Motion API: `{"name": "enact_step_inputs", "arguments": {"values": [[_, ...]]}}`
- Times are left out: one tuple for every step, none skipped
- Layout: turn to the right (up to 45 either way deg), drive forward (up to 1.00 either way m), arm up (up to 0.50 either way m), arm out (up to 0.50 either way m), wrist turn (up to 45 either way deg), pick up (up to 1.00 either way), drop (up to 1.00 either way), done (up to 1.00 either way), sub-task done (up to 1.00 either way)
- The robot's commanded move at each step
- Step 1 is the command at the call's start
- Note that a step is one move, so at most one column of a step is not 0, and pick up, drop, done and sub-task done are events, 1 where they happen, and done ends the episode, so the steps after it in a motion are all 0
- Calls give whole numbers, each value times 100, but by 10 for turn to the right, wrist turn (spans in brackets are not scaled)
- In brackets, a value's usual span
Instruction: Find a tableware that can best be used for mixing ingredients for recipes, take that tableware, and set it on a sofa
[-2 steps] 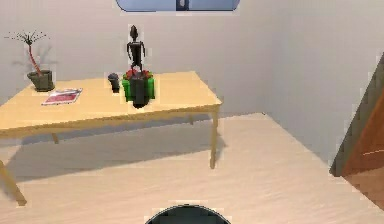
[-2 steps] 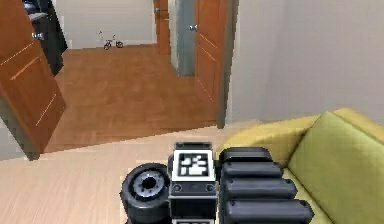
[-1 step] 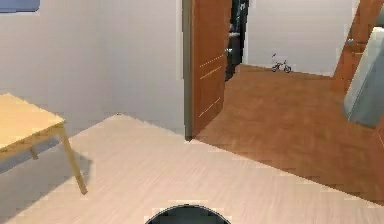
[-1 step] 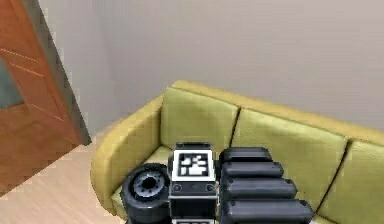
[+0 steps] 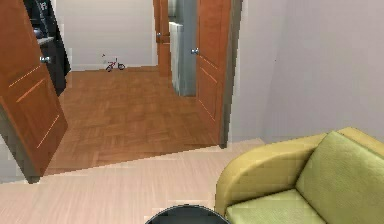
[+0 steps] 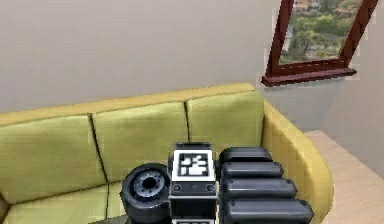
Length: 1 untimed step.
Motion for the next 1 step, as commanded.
{"name": "enact_step_inputs", "arguments": {"values": [[90, 0, 0, 0, 0, 0, 0, 0, 0]]}}
